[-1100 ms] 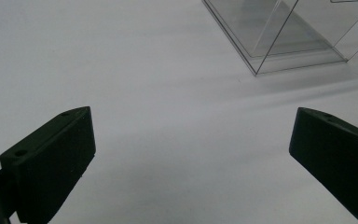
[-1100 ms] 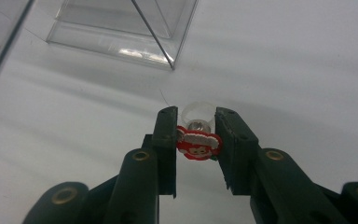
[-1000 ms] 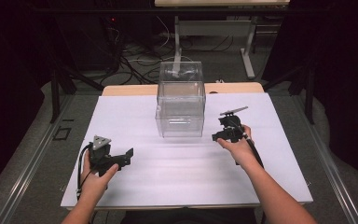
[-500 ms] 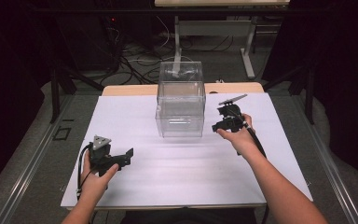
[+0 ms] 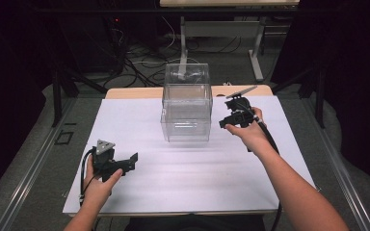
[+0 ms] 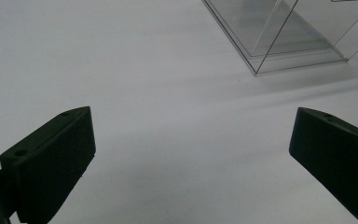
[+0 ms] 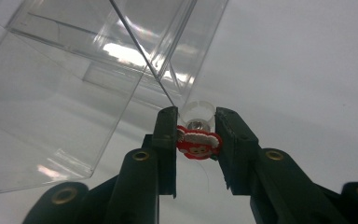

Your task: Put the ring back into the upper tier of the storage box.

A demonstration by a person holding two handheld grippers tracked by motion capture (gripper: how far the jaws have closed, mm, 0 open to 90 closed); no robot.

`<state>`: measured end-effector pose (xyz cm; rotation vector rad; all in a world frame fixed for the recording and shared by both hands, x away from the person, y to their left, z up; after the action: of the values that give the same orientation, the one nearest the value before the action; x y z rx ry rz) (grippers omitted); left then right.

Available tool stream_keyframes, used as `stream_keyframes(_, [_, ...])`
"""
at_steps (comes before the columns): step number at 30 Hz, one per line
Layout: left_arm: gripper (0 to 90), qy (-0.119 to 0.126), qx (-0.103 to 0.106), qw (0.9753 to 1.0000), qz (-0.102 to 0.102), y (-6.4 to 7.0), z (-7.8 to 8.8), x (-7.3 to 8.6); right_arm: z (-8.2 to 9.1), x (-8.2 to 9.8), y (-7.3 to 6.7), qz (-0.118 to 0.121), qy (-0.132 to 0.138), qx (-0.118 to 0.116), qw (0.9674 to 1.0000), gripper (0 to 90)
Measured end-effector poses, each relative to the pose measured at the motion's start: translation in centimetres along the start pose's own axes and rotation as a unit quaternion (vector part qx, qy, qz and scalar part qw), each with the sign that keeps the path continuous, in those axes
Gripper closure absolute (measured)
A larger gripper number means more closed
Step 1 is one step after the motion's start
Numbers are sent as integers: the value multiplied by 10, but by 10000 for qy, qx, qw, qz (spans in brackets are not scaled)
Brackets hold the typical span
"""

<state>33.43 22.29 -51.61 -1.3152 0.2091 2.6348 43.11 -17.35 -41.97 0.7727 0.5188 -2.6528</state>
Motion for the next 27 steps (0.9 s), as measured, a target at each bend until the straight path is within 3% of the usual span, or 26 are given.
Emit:
stream_keyframes(15, [5, -6, 0, 10000, 4, 0, 0, 0, 23, -21, -13, 263, 86, -27, 9996, 708])
stream_keyframes(27, [5, -10, 0, 10000, 4, 0, 0, 0, 39, -29, -25, 506, 148, -187, 9984, 713])
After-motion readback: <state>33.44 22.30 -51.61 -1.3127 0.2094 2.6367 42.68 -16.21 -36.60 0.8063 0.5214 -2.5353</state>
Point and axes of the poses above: each handheld gripper's, and its own axes: z roughly backward along the jaws, x roughly out of its underside, y roughly to its right, the point moved 1 cm from there along -z, roughly forward along the jaws, and after that the axes turned 7 degrees about -x, right-handed, at the moved point
